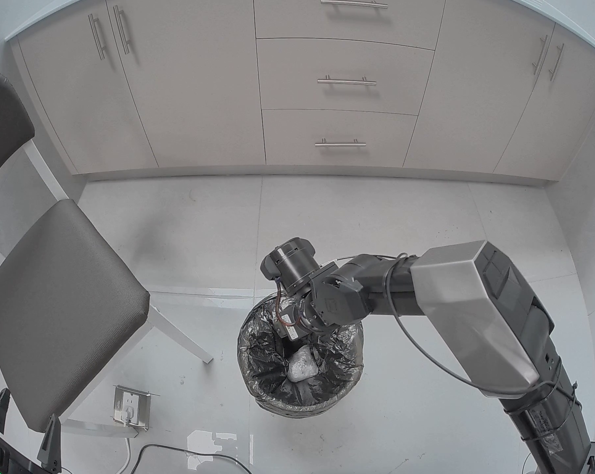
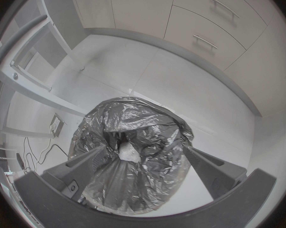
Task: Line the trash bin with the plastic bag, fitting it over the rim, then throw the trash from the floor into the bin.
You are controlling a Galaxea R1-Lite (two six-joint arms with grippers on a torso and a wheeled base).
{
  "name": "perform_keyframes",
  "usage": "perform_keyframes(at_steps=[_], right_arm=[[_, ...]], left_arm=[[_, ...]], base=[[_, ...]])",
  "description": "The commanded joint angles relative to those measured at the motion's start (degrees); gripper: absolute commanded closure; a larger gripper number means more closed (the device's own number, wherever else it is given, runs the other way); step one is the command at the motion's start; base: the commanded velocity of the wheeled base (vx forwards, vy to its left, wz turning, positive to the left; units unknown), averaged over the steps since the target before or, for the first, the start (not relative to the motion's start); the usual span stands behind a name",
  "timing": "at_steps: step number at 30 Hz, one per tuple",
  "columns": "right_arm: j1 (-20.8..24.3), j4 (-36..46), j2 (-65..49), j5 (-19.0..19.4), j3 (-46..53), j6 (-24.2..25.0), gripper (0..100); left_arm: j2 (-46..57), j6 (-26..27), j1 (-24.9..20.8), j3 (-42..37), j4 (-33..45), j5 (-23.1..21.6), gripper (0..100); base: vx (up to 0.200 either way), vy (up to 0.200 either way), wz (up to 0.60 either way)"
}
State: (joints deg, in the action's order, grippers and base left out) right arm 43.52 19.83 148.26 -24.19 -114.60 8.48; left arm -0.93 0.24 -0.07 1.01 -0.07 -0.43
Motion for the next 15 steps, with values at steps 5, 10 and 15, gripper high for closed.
perform_keyframes(at_steps=[5,10,15], right_arm=[[-4.06,6.01,-7.11,0.02,0.01,-1.8,0],[-8.19,8.2,-10.01,-1.48,0.01,-1.8,0],[-11.18,13.65,-13.53,-2.71,0.01,-0.75,0]], left_arm=[[0.93,0.02,-0.01,-1.01,-0.01,-0.01,0],[0.93,0.02,-0.01,-1.01,-0.01,-0.01,0],[0.93,0.02,-0.01,-1.01,-0.01,-0.01,0]], base=[[0.0,0.0,0.0],[0.0,0.0,0.0],[0.0,0.0,0.0]])
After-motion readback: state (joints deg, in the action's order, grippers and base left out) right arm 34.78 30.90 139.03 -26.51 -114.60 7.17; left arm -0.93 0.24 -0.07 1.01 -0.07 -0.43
